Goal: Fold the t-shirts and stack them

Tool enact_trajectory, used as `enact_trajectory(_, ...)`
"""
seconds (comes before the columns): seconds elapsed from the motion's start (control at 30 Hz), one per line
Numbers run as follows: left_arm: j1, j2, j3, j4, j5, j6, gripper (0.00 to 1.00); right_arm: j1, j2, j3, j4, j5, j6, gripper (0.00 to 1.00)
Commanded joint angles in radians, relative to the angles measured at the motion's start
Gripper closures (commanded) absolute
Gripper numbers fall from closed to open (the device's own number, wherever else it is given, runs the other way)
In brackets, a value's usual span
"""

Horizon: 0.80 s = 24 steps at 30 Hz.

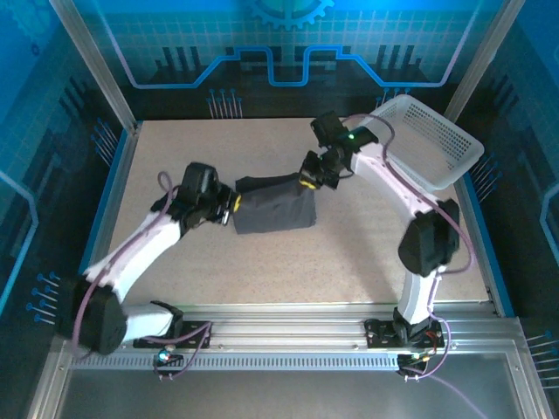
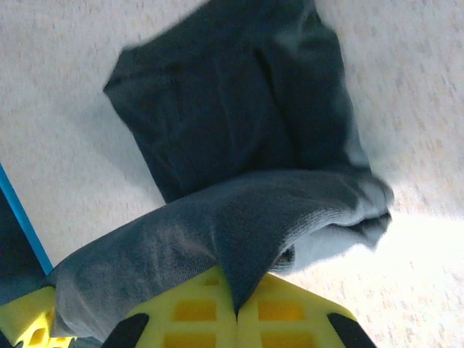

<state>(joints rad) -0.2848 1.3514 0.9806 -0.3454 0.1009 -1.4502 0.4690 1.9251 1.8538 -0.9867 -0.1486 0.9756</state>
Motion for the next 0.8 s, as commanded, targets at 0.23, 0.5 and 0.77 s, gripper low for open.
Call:
enact_trajectory(0.23, 0.130, 0.529, 0.464, 0.045, 0.103, 0.281, 0.36, -0.104, 0.561, 0.681, -0.203, -0.012, -0.125, 0.44)
enact_trajectory(0.5, 0.057, 0.197, 0.163, 0.038, 0.083, 0.195, 0.42, -0.112, 0.132, 0.161, 0.056, 0.036, -0.170, 0.39)
enact_trajectory(0.77, -0.296, 0.157, -0.083, 0.353, -0.085, -0.235, 0.28, -0.116, -0.413, -0.551, 0.412, -0.048, -0.177, 0.34)
